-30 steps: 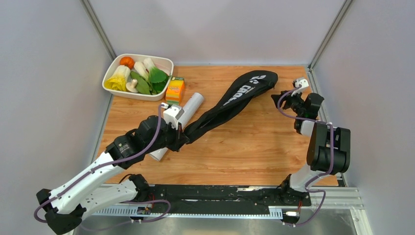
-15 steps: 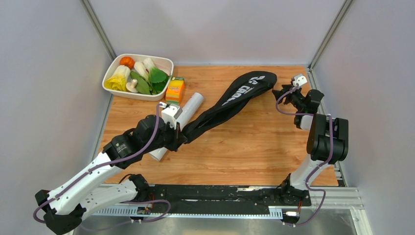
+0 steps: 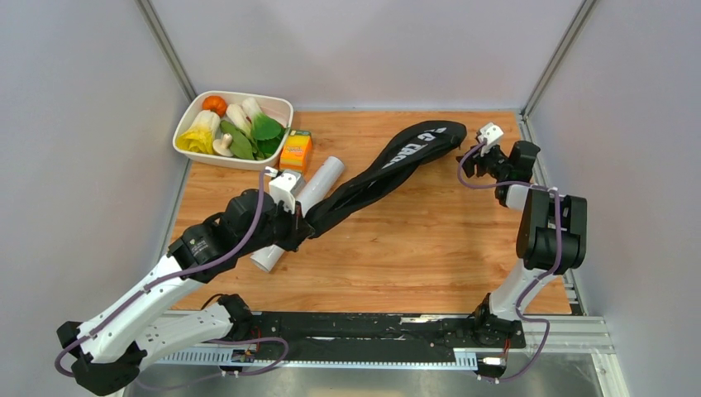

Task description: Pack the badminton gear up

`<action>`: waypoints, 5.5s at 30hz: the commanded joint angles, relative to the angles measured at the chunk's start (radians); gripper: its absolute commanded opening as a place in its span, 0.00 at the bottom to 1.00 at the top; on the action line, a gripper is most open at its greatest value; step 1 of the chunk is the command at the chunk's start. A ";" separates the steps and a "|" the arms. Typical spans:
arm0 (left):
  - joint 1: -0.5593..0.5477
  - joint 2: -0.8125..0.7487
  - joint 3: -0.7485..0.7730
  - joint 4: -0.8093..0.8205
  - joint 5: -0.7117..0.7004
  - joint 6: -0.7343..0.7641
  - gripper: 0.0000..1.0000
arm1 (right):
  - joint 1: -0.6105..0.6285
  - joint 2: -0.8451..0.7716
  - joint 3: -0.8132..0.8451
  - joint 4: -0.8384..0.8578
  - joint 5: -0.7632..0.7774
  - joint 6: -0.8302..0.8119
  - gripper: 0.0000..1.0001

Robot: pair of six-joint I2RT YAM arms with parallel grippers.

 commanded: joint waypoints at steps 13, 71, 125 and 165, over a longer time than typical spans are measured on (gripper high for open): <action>0.006 -0.007 0.070 0.037 -0.001 -0.018 0.00 | 0.104 0.047 0.032 0.080 0.205 -0.130 0.59; 0.007 0.017 -0.086 0.228 0.015 0.036 0.00 | 0.373 -0.433 -0.191 -0.120 0.095 0.206 0.00; 0.007 0.194 -0.219 0.455 -0.049 0.045 0.00 | 1.402 -0.499 -0.100 -0.291 0.700 0.492 0.00; 0.007 0.188 -0.335 0.600 0.186 -0.024 0.25 | 1.463 -1.015 -0.340 -0.585 1.239 0.812 1.00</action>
